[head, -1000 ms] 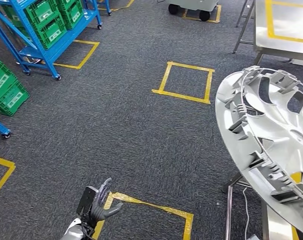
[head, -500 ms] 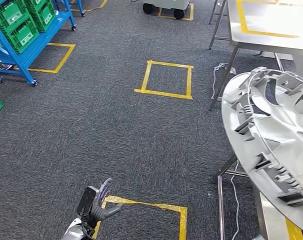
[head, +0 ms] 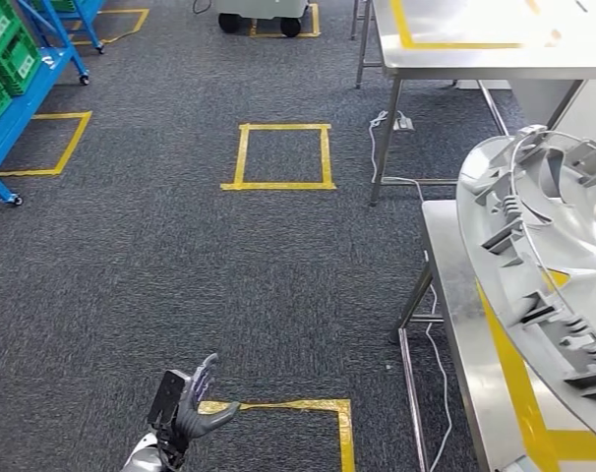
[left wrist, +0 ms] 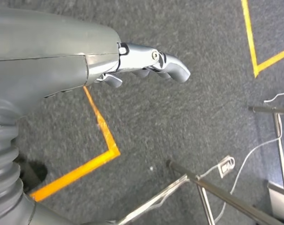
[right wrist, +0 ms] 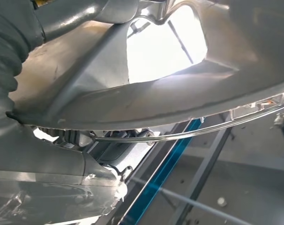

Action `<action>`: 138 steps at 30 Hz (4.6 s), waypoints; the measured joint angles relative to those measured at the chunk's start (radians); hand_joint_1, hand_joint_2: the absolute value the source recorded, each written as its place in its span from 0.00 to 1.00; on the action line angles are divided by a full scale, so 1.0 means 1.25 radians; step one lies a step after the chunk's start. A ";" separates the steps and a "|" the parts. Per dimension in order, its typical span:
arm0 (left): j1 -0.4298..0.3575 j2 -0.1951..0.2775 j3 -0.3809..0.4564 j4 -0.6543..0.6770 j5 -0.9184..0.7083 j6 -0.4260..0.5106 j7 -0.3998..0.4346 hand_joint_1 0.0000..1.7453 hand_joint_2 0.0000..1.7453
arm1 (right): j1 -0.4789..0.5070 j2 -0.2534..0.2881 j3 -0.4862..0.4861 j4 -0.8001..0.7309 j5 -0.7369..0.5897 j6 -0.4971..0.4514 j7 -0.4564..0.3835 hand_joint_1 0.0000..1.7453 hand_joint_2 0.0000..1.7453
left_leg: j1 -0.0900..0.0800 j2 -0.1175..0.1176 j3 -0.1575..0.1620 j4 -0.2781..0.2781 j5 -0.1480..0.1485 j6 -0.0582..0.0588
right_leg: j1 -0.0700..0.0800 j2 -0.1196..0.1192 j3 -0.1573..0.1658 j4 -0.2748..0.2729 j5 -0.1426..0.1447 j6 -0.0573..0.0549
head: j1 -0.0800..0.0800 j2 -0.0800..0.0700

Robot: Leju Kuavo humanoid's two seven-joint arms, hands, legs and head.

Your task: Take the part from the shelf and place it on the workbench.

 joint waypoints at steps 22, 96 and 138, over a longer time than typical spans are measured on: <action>0.001 0.002 0.008 0.000 0.000 0.000 0.000 0.00 1.00 | -0.004 0.000 -0.042 -0.004 -0.017 0.000 0.020 1.00 1.00 | -0.004 0.072 0.079 -0.158 0.046 0.009 | 0.008 -0.066 0.005 0.004 -0.012 0.012 | 0.006 0.000; 0.007 0.000 0.032 -0.001 -0.012 -0.013 0.000 0.00 1.00 | 0.081 0.001 -0.154 0.113 -0.088 0.000 0.035 1.00 1.00 | 0.002 -0.026 0.053 -0.124 0.048 0.007 | 0.000 0.023 0.004 0.006 -0.011 0.000 | -0.002 0.000; -0.027 -0.015 -0.003 0.006 -0.066 -0.063 0.005 0.00 1.00 | -0.209 -0.067 -0.498 0.510 0.041 0.385 -0.089 1.00 1.00 | -0.004 0.044 0.081 -0.172 0.057 0.014 | -0.001 -0.057 0.012 -0.005 -0.006 0.023 | 0.002 0.000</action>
